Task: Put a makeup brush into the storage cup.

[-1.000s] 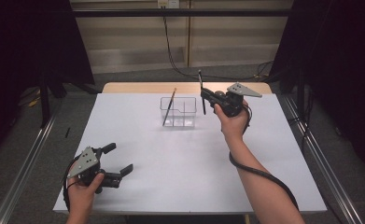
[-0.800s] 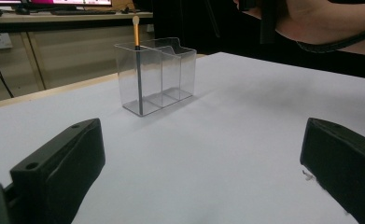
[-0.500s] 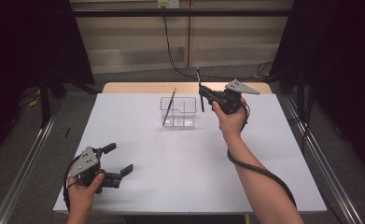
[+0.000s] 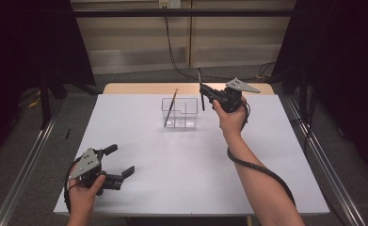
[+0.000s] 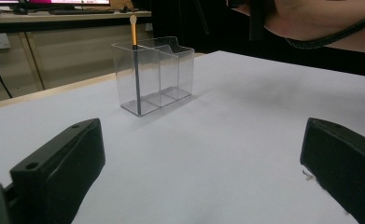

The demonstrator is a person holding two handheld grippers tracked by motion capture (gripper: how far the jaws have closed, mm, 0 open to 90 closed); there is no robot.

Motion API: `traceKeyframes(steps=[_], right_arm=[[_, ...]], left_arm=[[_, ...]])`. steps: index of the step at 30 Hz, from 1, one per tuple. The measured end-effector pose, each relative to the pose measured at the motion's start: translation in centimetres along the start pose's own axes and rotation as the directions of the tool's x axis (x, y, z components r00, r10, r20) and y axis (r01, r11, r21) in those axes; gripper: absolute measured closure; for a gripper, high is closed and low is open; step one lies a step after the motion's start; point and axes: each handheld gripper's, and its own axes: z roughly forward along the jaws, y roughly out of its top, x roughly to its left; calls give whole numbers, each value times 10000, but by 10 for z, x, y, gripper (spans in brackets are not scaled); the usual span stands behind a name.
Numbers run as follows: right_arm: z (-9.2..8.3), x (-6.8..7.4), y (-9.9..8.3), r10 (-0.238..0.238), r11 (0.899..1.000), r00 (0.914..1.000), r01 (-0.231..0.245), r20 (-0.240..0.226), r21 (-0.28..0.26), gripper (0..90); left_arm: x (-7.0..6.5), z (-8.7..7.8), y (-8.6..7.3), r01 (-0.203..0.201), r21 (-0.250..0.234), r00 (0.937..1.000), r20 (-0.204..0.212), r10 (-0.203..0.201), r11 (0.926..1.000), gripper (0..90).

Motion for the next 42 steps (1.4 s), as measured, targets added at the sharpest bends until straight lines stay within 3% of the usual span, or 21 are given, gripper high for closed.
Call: traceKeyframes(steps=[42], right_arm=[[27, 0, -9, -78, 9999, 9999, 79, -83, 127, 847]], left_arm=[[2, -1, -1, -28, 38, 10000, -8, 28, 10000, 0]])
